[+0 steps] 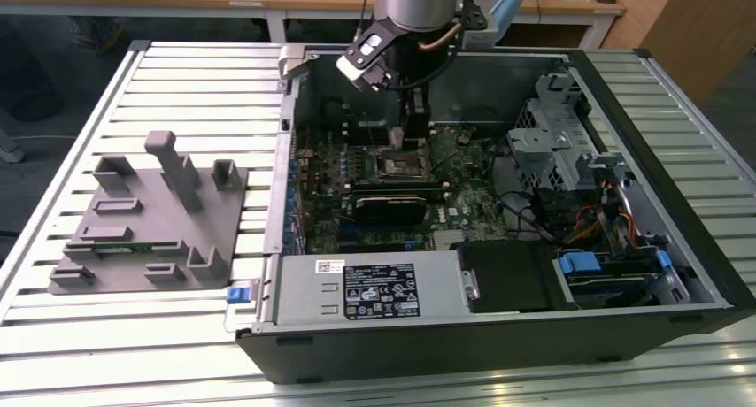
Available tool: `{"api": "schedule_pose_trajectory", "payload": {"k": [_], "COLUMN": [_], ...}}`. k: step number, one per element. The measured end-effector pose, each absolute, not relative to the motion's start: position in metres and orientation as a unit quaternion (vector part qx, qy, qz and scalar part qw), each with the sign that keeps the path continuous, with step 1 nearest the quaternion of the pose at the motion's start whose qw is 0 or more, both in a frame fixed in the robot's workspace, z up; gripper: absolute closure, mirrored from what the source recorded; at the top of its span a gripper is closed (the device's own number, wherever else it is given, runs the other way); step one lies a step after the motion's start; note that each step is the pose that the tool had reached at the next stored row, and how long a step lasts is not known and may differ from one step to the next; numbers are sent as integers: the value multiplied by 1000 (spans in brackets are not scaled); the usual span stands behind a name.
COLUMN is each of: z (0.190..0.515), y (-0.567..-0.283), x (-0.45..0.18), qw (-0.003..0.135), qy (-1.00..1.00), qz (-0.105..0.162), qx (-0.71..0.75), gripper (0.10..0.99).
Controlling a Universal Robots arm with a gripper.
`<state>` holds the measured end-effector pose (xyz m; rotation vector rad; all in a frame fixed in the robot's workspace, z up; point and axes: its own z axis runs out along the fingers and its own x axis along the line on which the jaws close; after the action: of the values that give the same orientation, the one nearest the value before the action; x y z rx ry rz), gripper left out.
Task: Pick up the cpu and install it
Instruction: 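Place the cpu into insertion slot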
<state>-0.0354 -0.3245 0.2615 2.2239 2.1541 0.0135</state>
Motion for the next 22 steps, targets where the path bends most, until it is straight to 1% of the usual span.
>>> {"api": "schedule_pose_trajectory", "payload": {"k": [22], "z": [226], "y": [-318], "x": [-35], "qw": [25], "qy": [695], "qz": [2], "qx": [718], "gripper": [561]}}
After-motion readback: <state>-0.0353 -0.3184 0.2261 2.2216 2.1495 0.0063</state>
